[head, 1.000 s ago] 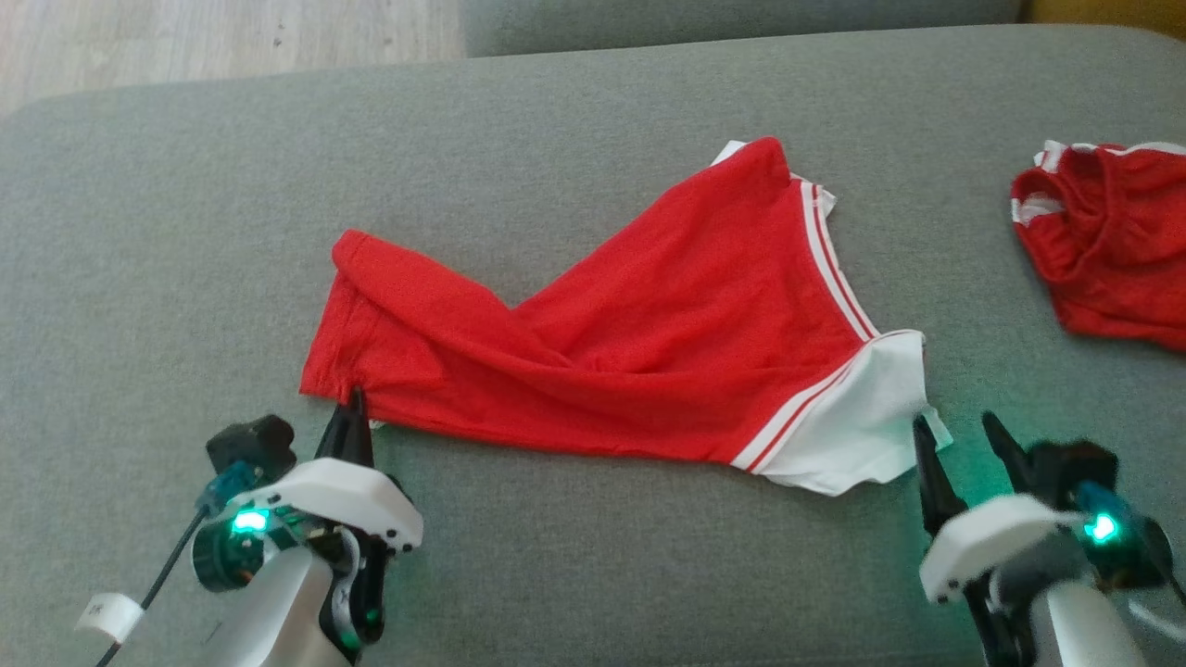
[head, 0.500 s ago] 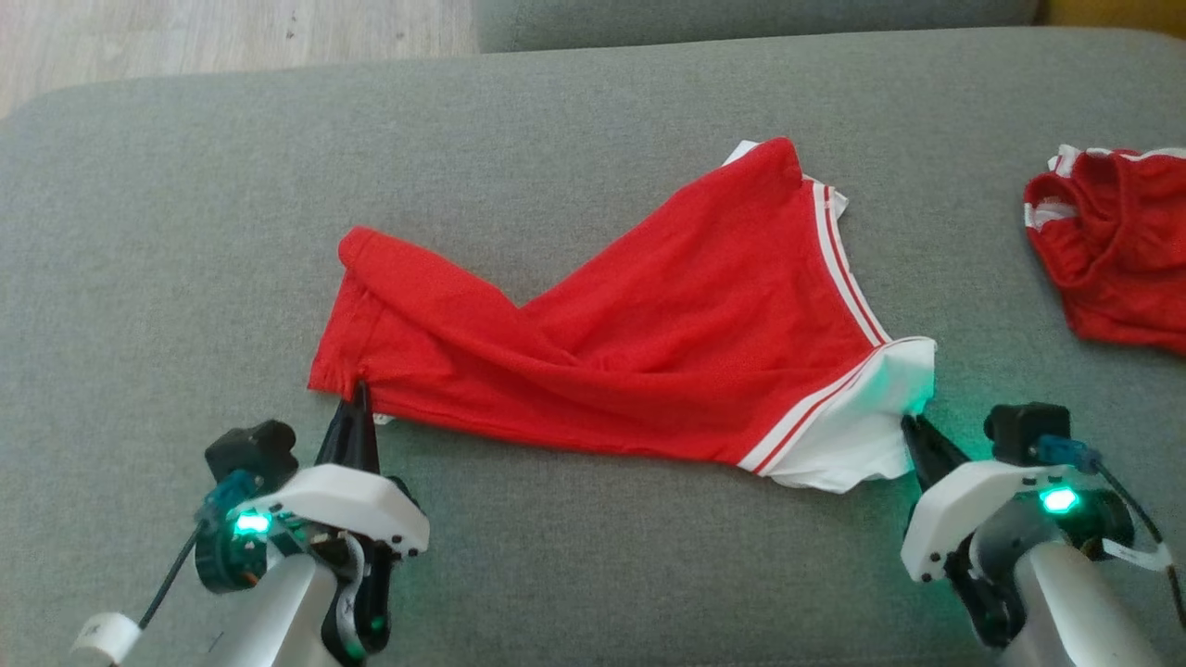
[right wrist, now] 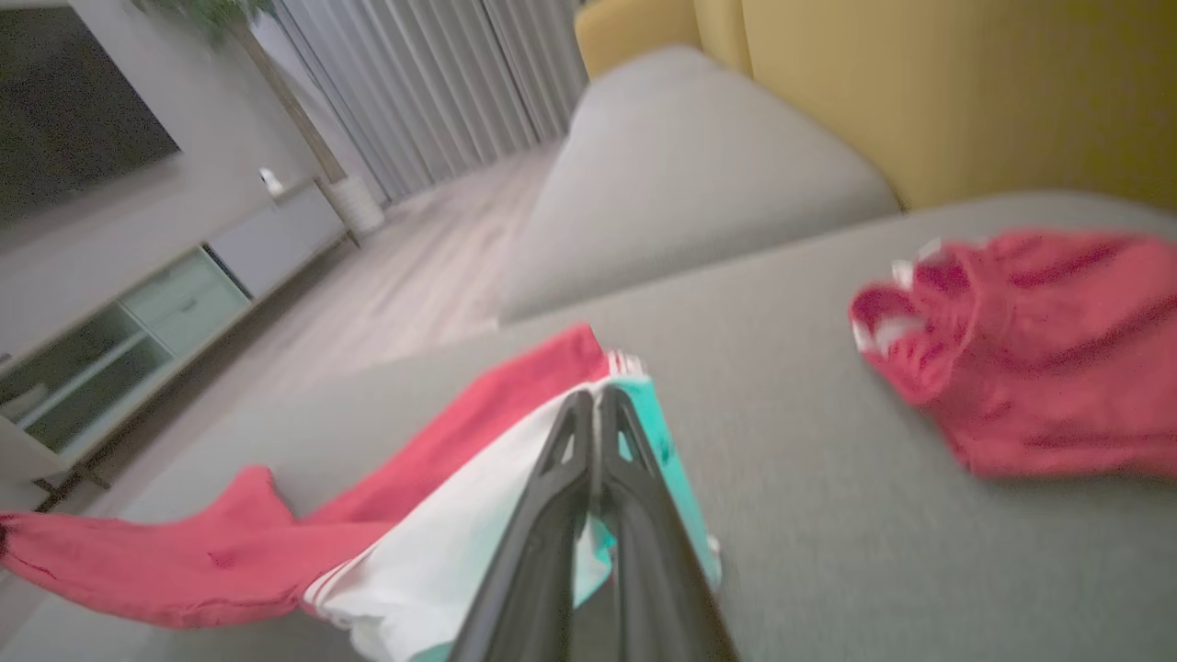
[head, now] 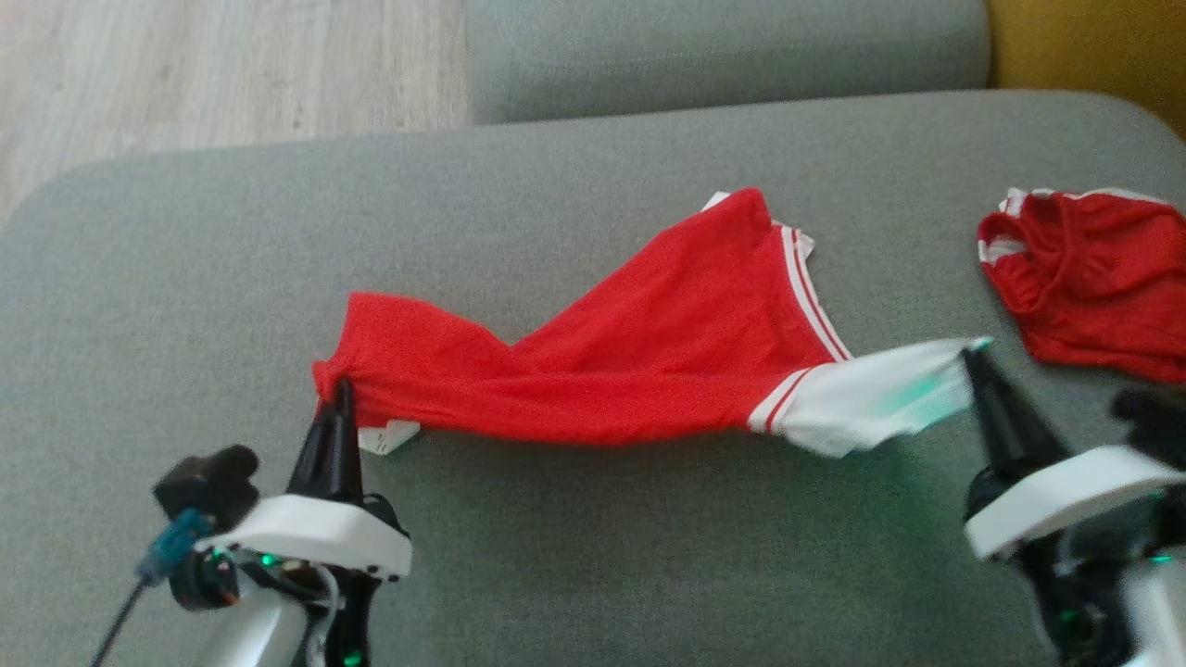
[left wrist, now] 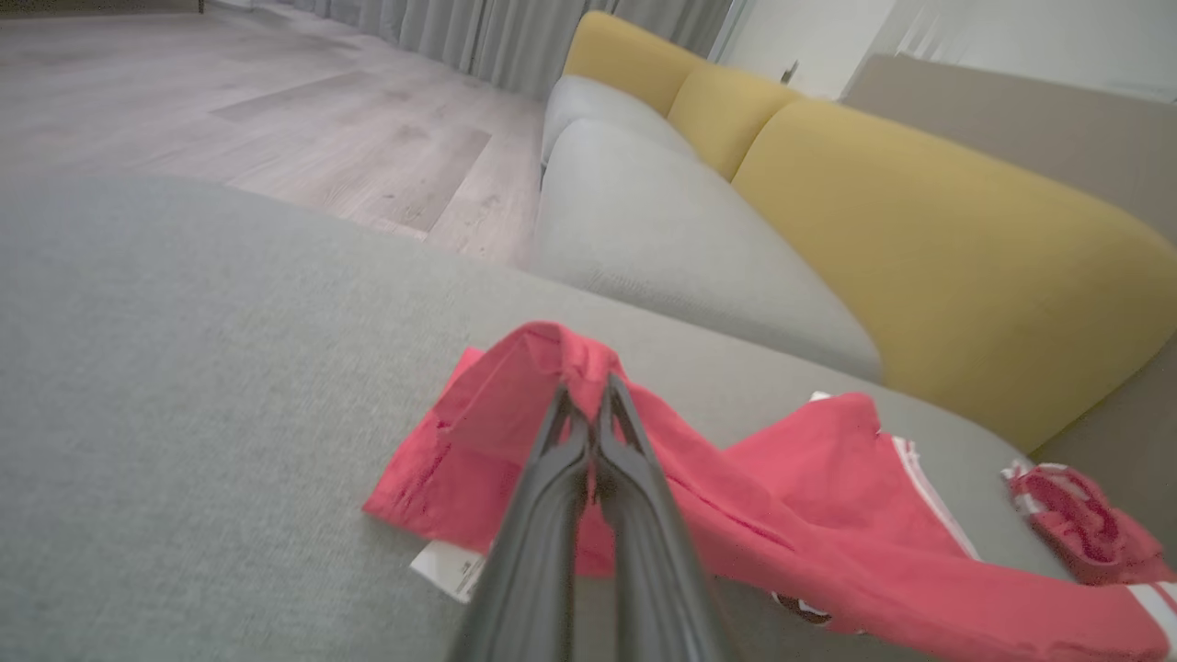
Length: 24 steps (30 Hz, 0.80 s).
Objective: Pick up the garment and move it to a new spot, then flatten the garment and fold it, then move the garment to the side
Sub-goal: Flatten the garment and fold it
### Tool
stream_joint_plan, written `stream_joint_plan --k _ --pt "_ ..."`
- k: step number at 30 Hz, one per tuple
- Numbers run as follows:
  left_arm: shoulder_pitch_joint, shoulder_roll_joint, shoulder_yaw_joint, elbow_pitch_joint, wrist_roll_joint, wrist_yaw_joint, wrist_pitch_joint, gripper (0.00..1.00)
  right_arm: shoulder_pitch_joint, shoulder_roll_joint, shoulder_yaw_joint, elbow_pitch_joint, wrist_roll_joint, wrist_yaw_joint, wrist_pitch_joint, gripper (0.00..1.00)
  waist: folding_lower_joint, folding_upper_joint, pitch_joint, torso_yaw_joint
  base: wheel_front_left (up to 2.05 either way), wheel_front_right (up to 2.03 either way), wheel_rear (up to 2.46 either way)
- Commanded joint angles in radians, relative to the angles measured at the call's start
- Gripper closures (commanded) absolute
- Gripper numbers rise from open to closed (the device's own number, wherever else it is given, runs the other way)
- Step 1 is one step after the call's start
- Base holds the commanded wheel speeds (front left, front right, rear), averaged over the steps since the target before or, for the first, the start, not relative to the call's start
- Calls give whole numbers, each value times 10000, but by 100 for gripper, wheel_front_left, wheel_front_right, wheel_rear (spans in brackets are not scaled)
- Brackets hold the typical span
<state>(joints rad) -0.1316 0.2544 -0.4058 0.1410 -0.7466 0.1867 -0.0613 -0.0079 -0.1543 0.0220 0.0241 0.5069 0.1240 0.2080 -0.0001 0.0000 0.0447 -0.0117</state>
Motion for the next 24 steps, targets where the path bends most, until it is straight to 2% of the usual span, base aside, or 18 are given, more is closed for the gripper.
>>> stream_joint_plan --k 1,7,14,19,24 --pt "-356 249 495 -427 -76 79 11 100 -226 -207 95 -502 70 67 44 100 1 0 -178 -48 0 0 0" --pt "-406 857 707 -2642 32 337 514 100 -360 178 -782 -3462 140 67 803 100 1 0 -655 -66 0 0 0" --pt "-1626 1613 1078 -5228 440 646 1324 100 -1410 368 -1601 -5836 -150 67 1380 100 1 0 -980 -60 0 0 0" --pt "-3061 2145 1367 -6670 653 758 2182 100 -2366 359 -2265 -7111 -348 67 1906 100 1 0 -1064 -40 0 0 0" --pt "-4364 2498 1322 -6887 622 664 3143 100 -3287 19 -2764 -7486 -558 67 2468 100 1 0 -957 -61 0 0 0"
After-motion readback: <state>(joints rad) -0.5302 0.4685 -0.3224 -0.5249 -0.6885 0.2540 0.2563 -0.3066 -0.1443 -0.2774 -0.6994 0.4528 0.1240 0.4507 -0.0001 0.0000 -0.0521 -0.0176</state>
